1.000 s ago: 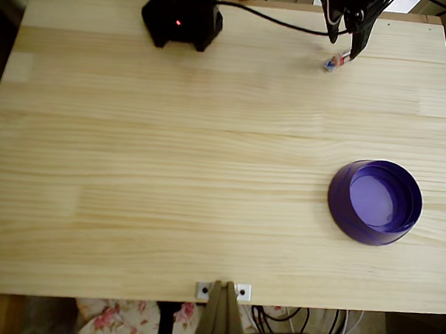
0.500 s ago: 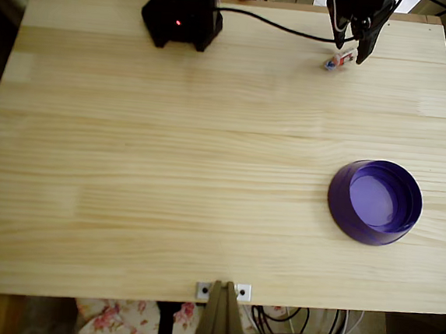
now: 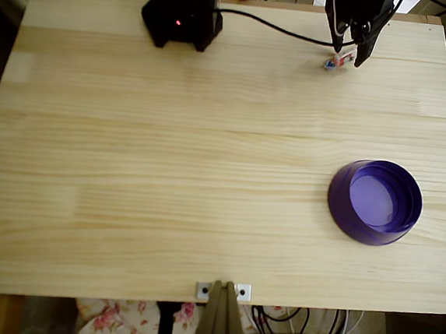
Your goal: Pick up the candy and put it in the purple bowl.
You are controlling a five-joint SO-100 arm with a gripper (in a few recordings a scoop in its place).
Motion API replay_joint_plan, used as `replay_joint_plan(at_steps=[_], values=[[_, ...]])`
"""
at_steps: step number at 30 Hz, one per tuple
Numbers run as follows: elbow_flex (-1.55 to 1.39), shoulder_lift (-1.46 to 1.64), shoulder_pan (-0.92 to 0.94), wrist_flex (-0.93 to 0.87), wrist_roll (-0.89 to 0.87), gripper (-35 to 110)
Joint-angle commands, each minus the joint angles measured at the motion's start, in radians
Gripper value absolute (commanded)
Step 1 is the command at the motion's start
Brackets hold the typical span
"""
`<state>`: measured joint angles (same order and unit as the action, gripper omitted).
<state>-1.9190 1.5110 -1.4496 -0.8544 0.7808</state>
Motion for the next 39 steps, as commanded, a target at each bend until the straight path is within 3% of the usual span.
replay_joint_plan(at_steps=[1,27,39], values=[[0.040,0.028,-0.015,0.014,0.020,19],[0.000,0.009,-0.034,0.043,0.087,18],[0.009,-0.002,-0.032,0.046,0.083,2]])
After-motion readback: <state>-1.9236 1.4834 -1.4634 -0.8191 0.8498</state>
